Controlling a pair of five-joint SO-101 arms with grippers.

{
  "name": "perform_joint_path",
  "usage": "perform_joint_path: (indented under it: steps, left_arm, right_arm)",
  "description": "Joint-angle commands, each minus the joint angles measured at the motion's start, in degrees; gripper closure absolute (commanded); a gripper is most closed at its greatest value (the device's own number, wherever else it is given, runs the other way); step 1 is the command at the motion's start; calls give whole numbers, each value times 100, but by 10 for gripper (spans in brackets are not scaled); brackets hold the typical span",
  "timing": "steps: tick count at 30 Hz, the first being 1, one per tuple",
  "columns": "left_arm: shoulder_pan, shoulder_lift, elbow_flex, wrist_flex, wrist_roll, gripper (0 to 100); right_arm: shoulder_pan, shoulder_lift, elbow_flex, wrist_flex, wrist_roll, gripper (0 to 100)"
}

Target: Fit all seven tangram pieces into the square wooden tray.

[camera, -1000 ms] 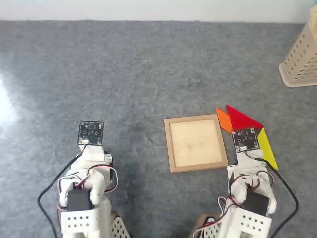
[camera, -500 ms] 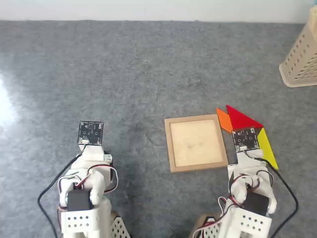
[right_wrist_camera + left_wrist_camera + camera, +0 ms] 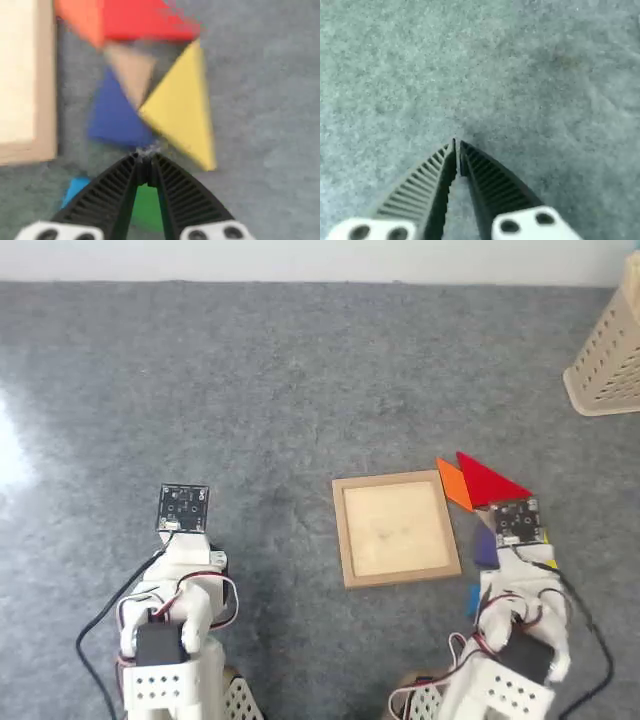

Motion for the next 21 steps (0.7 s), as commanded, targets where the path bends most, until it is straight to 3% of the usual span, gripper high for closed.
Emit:
perform_joint_path:
  steps: [1, 5, 15, 21]
  left_arm:
    - [-9, -97, -66, 26, 35, 988]
    - [-9, -97, -66, 26, 35, 988]
    - [-9, -97, -66, 26, 35, 988]
    - [-9, -97, -66, 26, 35, 988]
  right_arm:
    - [136, 92, -1178, 233, 123, 943]
    - [136, 1051, -2031, 259, 123, 864]
    - [136, 6624, -4642, 585, 422, 852]
    - [119, 8760, -5714, 919, 844, 740]
